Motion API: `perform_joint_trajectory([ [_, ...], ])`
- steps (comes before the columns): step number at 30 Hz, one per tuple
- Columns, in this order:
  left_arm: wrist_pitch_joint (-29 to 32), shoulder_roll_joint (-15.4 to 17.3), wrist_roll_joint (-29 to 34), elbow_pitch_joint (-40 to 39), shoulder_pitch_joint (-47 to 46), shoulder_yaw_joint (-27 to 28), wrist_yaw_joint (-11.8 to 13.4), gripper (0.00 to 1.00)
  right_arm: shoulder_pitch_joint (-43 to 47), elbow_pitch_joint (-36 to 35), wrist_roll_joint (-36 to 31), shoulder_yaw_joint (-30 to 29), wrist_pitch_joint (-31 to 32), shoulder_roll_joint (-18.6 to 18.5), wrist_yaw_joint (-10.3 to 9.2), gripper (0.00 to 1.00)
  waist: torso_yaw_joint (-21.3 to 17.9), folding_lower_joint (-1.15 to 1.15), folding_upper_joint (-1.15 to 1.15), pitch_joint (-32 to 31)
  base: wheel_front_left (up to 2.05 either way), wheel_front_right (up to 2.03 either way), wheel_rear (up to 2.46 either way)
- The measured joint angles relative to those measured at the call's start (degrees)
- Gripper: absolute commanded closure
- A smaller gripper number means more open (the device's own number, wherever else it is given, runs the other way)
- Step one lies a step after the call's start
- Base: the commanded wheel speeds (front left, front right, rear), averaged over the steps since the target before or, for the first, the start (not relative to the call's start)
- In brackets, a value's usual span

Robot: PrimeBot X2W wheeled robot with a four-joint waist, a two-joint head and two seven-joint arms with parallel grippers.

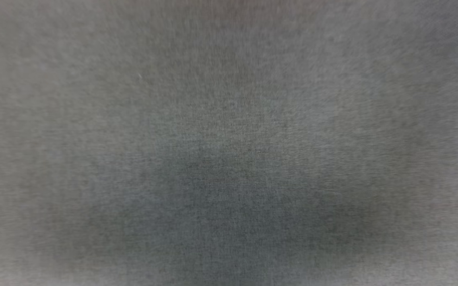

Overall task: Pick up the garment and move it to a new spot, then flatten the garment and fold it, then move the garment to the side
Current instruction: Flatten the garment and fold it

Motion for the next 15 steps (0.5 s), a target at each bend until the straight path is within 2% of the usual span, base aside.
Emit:
perform_joint_trajectory([
  [7,-3.07,-2.78,-0.19,4.26,1.35,1.6,0.01,1.0,1.14,2.67,-4.11,-3.24,-0.37,2.57,0.0,1.0,0.44,0.0,0.0,9.69,0.0,0.0,0.0],
  [15,-3.23,-5.81,-1.57,5.87,11.76,4.53,-0.82,1.0,4.74,6.34,-6.86,-3.87,-0.38,5.11,0.0,1.0,3.05,0.0,0.0,16.35,0.0,0.0,0.0],
])
